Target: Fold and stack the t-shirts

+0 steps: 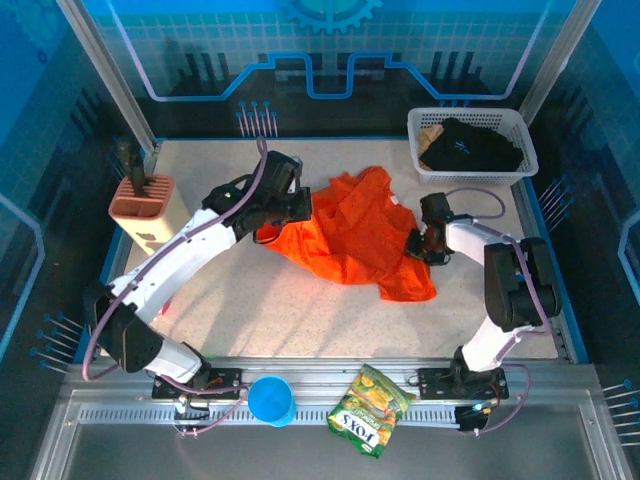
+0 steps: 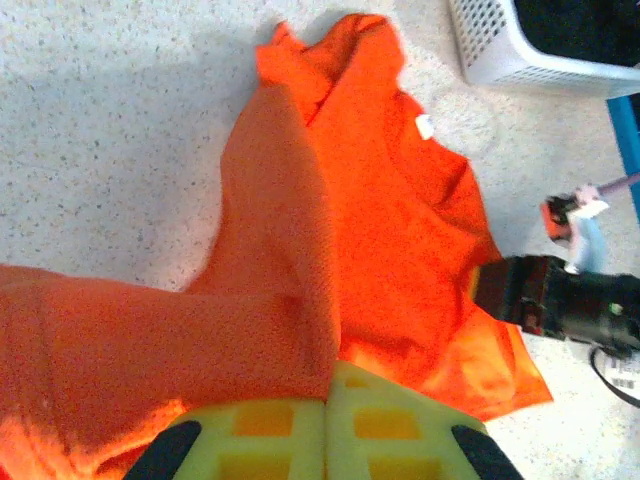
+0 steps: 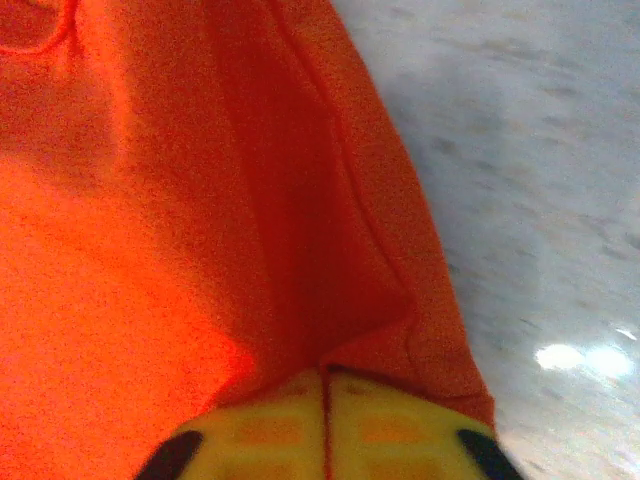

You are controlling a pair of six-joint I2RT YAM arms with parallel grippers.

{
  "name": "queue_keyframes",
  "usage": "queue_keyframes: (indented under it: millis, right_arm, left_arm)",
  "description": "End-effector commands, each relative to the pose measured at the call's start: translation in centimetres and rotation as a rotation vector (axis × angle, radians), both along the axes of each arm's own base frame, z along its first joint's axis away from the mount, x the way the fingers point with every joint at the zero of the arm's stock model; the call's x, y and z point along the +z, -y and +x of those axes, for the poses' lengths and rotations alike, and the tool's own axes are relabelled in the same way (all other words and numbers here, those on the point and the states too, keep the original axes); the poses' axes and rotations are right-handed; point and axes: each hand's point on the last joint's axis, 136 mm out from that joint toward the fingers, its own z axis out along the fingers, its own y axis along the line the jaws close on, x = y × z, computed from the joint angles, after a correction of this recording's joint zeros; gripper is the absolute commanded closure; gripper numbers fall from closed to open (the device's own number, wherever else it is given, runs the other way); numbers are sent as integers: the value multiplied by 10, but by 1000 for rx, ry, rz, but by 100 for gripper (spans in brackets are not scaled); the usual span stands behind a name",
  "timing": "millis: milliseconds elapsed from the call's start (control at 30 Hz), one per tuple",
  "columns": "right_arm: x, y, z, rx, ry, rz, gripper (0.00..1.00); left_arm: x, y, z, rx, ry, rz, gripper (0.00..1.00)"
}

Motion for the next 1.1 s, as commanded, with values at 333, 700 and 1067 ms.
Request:
queue_keyframes:
  millis: [333, 700, 1067]
  right_arm:
    - [132, -107, 101, 549, 243, -142, 9]
    - [39, -204, 203, 778, 240, -262, 11]
    - [-24, -200, 175, 711, 73, -269, 88]
  left_arm:
    - [-90, -53, -31, 150, -252, 225, 94]
    - [-142, -45, -40, 160, -375, 216, 96]
    - [-165, -41, -41, 155, -421, 222, 97]
